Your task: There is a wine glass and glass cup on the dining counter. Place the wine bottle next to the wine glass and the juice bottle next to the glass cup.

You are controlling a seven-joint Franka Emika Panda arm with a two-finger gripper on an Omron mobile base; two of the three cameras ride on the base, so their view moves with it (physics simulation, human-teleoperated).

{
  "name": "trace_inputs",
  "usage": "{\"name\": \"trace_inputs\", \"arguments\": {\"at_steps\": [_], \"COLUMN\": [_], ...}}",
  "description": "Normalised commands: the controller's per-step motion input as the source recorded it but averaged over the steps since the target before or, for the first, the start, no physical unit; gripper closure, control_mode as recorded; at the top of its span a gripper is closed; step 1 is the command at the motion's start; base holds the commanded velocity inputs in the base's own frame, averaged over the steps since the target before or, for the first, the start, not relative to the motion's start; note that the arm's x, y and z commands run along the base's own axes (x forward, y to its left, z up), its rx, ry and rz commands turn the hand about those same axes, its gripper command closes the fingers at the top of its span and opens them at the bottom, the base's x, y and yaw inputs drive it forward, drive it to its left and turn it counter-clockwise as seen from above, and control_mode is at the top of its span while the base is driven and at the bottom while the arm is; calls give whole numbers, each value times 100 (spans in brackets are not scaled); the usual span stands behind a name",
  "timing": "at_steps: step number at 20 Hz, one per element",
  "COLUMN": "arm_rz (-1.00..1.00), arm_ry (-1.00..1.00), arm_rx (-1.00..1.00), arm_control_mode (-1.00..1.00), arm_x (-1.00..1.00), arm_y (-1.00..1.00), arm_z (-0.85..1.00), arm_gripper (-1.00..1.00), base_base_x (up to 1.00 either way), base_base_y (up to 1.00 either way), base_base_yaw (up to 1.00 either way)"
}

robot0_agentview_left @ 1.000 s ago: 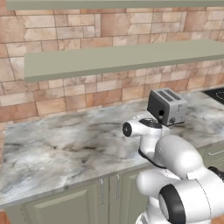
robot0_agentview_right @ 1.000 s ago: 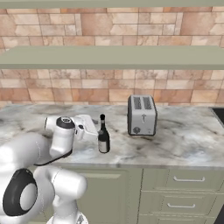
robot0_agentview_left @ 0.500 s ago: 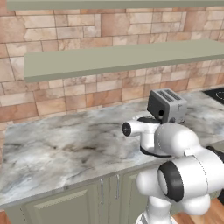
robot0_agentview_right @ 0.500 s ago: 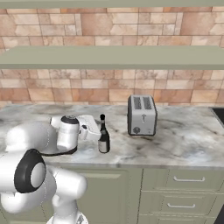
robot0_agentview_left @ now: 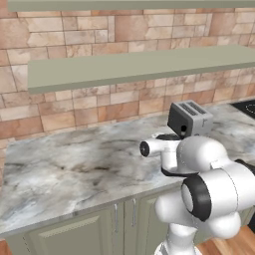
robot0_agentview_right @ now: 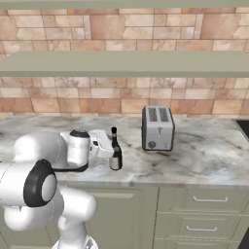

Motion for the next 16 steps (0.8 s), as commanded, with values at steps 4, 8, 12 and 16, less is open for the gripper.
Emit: {"name": "trace_inputs", "arguments": {"at_steps": [4,8,12,16], "arm_rz": [0,0,0,0], "arm_ry": [0,0,0,0], "arm_rx": [0,0,0,0], "arm_control_mode": [-100,-100,-100,-100], "arm_x": [0,4,10,10], "arm_y": [-13,-10,-2,2], "arm_z": [-4,-8,-10,-8], "arm_gripper": [-100,-100,-100,-100], "base_base_x": [0,0,0,0], "base_base_y": [0,0,0,0], "base_base_yaw": [0,0,0,0]}}
